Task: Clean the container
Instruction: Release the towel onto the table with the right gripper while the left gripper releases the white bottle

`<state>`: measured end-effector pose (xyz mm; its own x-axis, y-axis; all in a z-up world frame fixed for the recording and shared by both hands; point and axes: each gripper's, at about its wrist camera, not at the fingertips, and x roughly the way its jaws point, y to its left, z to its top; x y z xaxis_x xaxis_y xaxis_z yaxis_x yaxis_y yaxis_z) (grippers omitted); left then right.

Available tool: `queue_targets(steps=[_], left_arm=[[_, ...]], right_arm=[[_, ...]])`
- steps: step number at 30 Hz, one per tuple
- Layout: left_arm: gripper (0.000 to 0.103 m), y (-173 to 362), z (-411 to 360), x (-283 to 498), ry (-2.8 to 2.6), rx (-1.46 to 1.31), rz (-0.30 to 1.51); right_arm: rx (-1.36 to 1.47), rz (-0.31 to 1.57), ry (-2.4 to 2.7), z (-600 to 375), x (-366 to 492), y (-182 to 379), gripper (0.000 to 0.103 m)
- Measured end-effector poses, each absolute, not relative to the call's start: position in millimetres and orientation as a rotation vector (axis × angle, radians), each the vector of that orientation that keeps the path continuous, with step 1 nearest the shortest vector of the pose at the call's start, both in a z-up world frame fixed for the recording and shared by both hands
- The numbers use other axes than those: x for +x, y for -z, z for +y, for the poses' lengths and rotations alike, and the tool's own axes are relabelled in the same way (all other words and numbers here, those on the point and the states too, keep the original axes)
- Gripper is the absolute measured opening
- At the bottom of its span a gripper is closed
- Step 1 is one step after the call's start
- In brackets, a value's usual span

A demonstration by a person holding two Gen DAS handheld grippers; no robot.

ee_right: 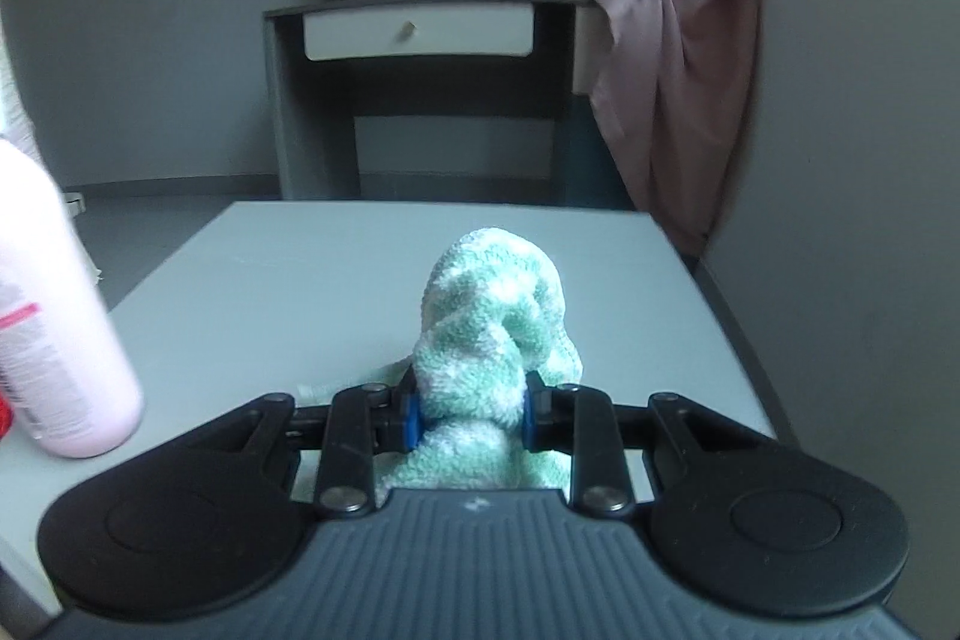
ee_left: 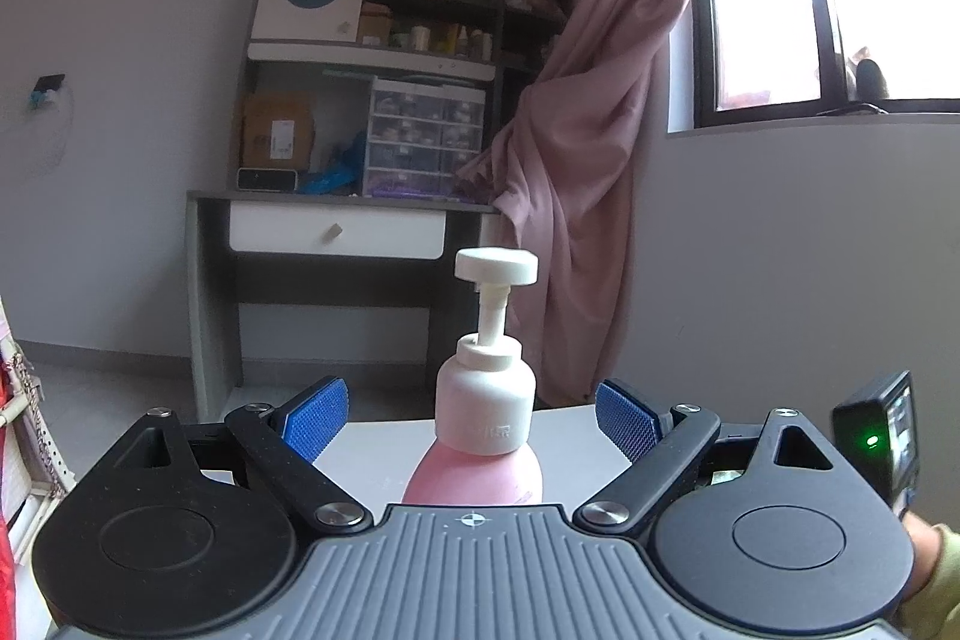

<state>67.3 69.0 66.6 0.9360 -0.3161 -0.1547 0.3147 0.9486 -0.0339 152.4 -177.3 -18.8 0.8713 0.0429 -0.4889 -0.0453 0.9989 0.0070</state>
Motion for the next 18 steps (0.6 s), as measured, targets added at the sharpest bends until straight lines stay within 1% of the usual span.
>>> queue_targets(steps=[2,3,5,8,14,18], left_arm=[[0.091,-66.1,69.4,68.7,0.322,-0.008,0.163],[0.091,-65.9,69.7,69.1,0.322,-0.007,0.164],[0.091,-66.1,69.6,69.4,0.321,-0.004,0.164],[0.091,-66.0,68.4,68.3,0.316,0.003,0.163],[0.091,-61.6,67.7,52.5,0.292,-0.025,0.221],[0.091,-52.6,63.8,28.2,0.277,-0.03,0.245]], right_arm=[[-0.01,0.517,-0.044,-176.2,157.5,24.2,0.041],[-0.01,0.515,-0.042,-175.8,156.9,24.0,0.044],[-0.003,0.514,-0.038,-174.4,151.9,21.1,0.06],[0.007,0.514,-0.03,-176.2,147.2,15.9,0.076],[0.004,0.461,-0.043,-177.0,114.6,-7.0,0.085],[0.0,0.443,-0.053,-176.7,78.3,-16.8,0.088]])
